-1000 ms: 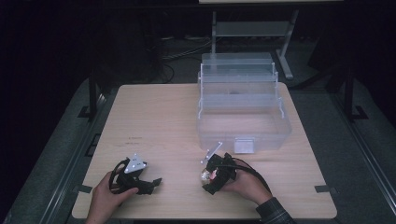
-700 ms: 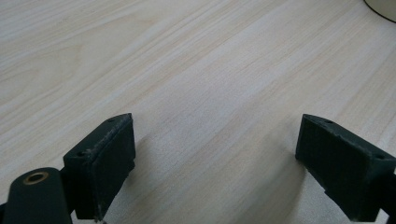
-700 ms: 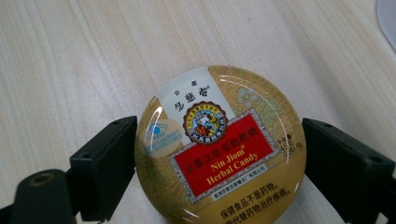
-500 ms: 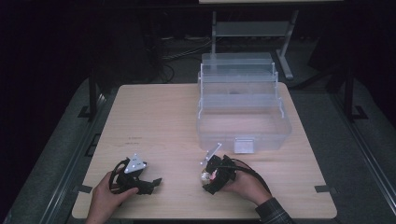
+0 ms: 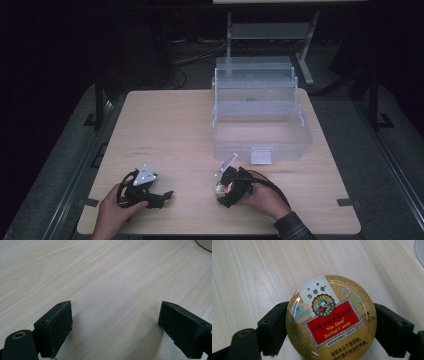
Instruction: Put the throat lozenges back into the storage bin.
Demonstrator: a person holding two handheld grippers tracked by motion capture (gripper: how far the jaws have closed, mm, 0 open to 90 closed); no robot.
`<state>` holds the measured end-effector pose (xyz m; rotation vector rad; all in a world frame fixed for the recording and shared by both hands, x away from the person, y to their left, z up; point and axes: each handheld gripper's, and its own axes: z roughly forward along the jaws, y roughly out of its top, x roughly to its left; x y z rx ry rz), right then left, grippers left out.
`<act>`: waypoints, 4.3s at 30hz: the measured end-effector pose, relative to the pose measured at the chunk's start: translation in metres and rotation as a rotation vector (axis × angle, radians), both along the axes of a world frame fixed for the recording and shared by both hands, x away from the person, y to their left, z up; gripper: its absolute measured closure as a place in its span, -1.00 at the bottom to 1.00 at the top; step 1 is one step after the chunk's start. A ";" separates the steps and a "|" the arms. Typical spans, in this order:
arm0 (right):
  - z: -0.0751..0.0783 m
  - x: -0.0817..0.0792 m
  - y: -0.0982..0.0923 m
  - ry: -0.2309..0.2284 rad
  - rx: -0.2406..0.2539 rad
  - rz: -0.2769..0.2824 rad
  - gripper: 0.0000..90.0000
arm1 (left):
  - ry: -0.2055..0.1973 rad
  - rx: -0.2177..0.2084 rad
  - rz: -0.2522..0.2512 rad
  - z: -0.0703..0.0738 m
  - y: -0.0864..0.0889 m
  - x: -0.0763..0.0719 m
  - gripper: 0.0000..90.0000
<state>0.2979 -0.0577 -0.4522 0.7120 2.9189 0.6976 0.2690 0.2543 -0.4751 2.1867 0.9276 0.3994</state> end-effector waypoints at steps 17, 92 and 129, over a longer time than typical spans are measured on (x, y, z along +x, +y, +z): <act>0.012 -0.003 -0.007 -0.006 0.016 0.005 -0.57 | -0.001 -0.003 0.002 0.000 0.000 0.000 -0.75; 0.050 -0.015 -0.155 -0.047 0.043 -0.308 -0.56 | -0.001 -0.003 0.002 0.000 0.000 0.000 -0.75; 0.089 -0.007 -0.204 -0.105 0.080 -0.407 -0.56 | 0.001 -0.002 0.002 0.000 0.000 0.000 -0.75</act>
